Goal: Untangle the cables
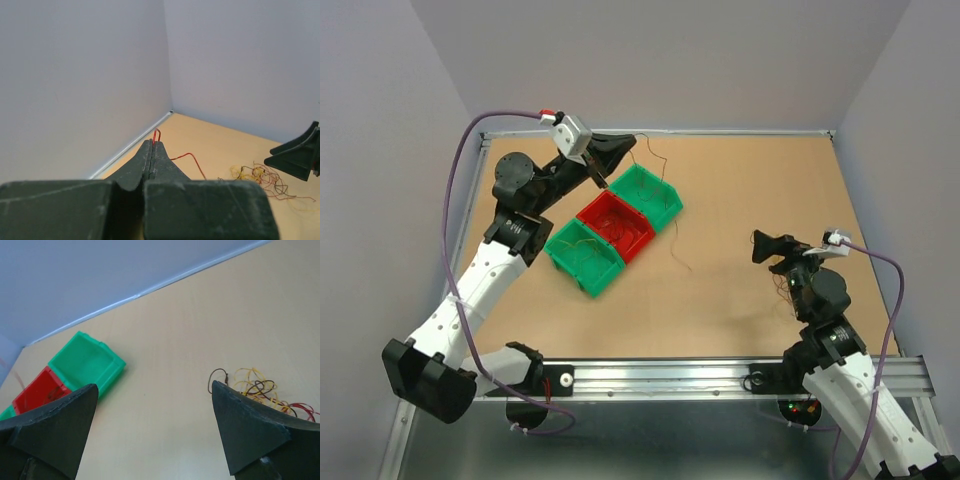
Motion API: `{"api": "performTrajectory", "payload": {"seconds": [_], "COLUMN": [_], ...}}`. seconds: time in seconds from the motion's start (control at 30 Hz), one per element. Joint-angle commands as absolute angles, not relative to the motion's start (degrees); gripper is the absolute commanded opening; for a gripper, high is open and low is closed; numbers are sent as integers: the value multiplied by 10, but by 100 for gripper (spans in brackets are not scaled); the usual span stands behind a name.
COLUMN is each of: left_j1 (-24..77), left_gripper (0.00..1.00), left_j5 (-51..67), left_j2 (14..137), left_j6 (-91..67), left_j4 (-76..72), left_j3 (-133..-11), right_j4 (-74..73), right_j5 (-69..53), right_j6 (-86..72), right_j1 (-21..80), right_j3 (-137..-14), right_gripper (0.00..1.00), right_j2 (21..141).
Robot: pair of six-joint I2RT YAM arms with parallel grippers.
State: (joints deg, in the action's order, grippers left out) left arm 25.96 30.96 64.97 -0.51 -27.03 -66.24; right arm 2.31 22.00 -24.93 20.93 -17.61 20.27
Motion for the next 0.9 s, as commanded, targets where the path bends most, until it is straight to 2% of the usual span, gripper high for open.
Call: {"api": "performTrajectory", "payload": {"seconds": [0.0,0.43,0.7,0.87], "left_j1": [266,274,274,274], "left_gripper": [0,0,0,0], "left_j5": [354,358,340,361], "left_j2": [670,771,742,705], "left_j6": [-4,26,27,12], "left_j4": [-319,-328,-330,-288], "left_j3": [-683,-674,-670,-717], "right_j4": [77,89,92,94], "right_j5": [129,94,89,89], "right_j6": [-212,-206,-202,-201], "right_j1": [207,207,207,207], "right_j3": [-187,-184,-184,-184], "right_gripper": [100,100,100,100], "right_j2": [193,192,195,200]}}
